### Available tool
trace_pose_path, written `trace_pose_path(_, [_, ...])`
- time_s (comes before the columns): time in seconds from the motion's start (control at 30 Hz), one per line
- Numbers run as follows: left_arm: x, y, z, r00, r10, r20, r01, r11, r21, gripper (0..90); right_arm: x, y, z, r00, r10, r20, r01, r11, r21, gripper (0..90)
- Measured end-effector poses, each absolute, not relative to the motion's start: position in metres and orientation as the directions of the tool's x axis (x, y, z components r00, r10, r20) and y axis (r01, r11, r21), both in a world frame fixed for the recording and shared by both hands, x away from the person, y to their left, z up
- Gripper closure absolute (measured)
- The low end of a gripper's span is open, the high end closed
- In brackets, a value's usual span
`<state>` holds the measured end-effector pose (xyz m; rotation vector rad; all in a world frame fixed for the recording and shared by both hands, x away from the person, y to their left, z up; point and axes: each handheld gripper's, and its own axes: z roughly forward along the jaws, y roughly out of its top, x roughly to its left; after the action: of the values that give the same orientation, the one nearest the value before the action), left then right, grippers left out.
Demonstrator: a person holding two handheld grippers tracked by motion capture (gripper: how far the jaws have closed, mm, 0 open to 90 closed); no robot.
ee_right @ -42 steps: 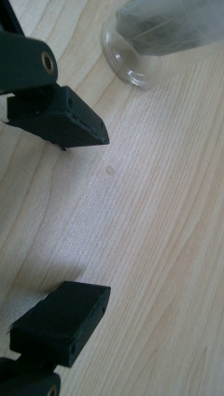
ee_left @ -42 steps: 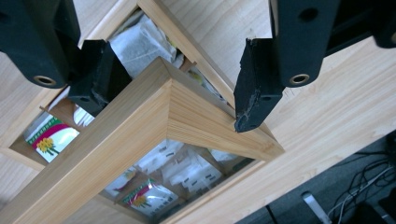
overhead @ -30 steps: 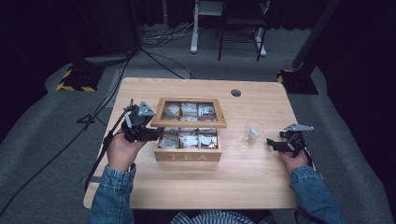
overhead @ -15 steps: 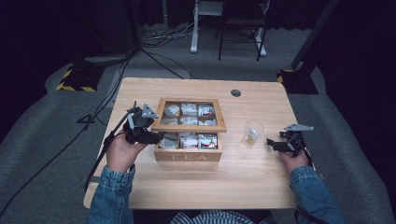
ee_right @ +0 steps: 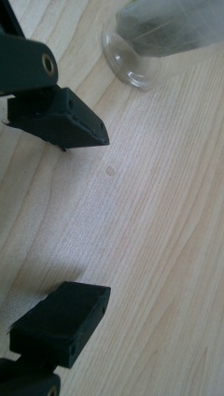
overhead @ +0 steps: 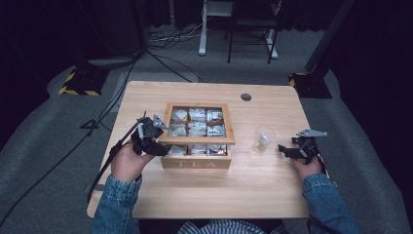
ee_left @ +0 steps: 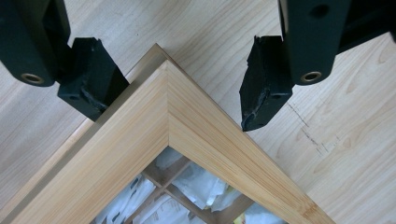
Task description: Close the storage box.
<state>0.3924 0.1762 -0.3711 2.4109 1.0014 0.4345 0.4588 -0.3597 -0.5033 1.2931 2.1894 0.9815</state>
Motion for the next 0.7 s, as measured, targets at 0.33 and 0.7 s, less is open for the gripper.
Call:
trace_pose_path(0.33, [0.394,0.175,-0.382,0.695,0.716,0.070,0.597,-0.628,0.499,34.7,0.459,-0.360,-0.503,-0.485,0.874,0.002,0.584,0.322,0.745,22.9])
trace_pose_path(0.7, [0.399,0.172,-0.394,0.719,0.694,0.026,0.618,-0.656,0.433,35.0,0.459,-0.360,-0.503,-0.485,0.875,0.002,0.584,0.322,0.745,23.0])
